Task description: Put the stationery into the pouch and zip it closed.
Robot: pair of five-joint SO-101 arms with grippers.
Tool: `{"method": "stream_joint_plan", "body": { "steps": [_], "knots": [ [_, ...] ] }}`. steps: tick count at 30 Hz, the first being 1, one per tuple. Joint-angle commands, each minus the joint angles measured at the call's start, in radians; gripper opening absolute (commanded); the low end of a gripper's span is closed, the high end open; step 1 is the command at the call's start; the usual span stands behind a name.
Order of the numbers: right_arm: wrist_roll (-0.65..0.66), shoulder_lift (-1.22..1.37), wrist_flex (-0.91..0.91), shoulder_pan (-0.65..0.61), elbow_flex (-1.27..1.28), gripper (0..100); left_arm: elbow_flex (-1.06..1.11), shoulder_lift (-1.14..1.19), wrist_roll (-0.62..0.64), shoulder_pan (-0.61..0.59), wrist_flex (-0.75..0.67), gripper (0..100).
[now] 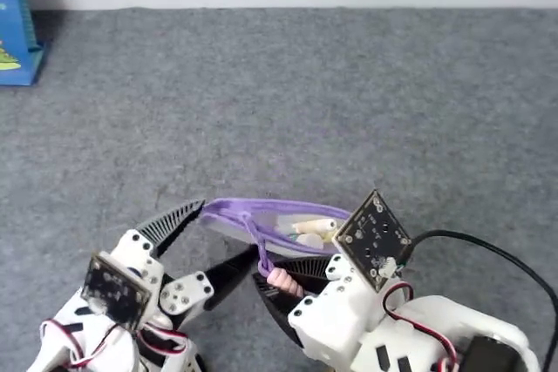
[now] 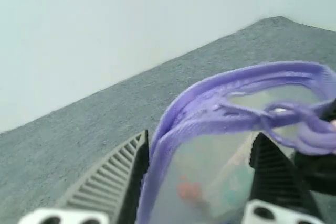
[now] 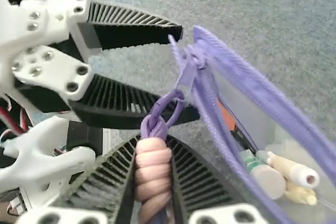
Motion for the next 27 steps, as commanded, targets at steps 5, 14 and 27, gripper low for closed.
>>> {"method": "stream_joint_plan", "body": {
  "steps": [5, 14, 27],
  "knots": [
    [0.058, -0.007, 0.041, -0.004, -0.043, 0.7, -0.041, -0.005, -0.043, 0.123, 0.032, 30],
    [0.112, -0.007, 0.061, 0.101, -0.175, 0.7, -0.047, -0.011, -0.048, 0.121, 0.149, 20],
    [0.140, 0.004, 0.007, 0.163, -0.160, 0.7, -0.127, -0.051, -0.097, 0.126, 0.161, 17]
  ]
}}
